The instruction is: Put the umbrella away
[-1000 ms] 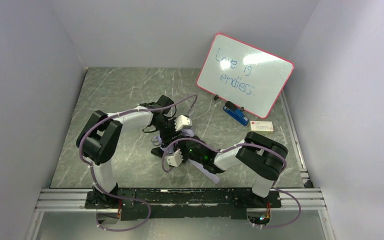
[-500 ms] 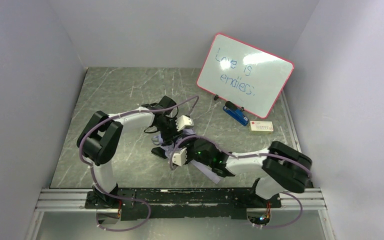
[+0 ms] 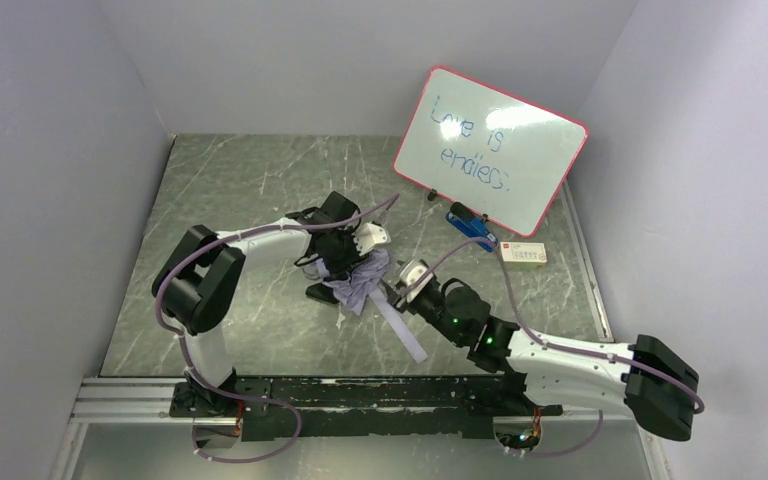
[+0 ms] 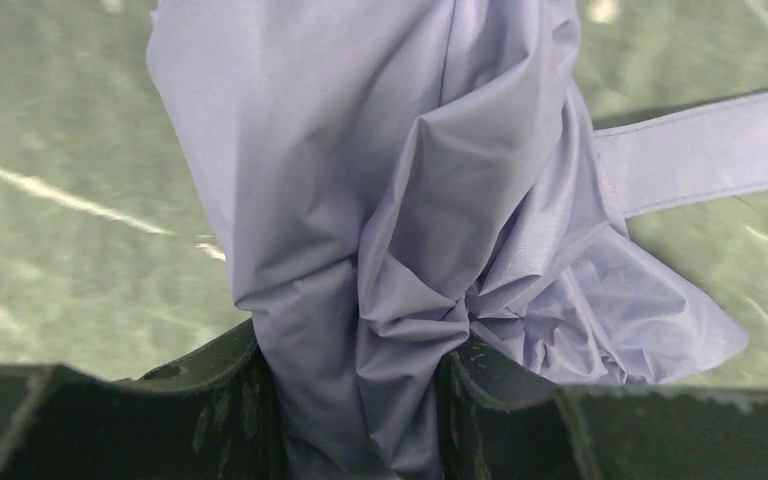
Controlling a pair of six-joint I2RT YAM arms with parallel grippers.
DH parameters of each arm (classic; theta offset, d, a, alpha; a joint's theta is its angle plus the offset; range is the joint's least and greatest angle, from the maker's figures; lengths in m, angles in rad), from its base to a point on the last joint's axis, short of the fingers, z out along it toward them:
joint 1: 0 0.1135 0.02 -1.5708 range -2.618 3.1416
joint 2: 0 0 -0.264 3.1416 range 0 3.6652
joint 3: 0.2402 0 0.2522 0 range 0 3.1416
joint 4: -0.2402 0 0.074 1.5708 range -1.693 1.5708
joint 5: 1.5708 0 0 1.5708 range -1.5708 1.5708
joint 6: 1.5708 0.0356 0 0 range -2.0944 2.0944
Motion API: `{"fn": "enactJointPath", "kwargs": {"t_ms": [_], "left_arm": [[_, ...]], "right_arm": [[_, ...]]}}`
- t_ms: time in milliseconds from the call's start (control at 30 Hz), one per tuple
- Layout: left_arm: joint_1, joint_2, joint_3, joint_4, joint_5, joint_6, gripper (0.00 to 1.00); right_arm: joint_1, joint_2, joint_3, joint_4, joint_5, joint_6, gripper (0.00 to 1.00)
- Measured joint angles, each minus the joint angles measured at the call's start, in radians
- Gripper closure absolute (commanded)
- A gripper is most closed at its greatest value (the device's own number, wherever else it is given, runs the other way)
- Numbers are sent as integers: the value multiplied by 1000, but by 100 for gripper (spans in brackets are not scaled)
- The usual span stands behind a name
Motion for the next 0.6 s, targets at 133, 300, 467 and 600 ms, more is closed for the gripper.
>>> {"fn": "enactJointPath", "kwargs": {"t_ms": [133,300,467,600], "left_arm": [[0,11,3,80,-118,-30,95],[-10,41,23,157,-254,-42,95],[-48,85,56,201,-392,-40,95],[-83,122,82,236,-492,-33,95]], "right_arm": [[0,-43,62,-132,158,330,49],[-3,8,196,-380,303,700,49],[-60,102,307,-606,336,923,50],[-202,145,365,-748,299,1042,56]]}}
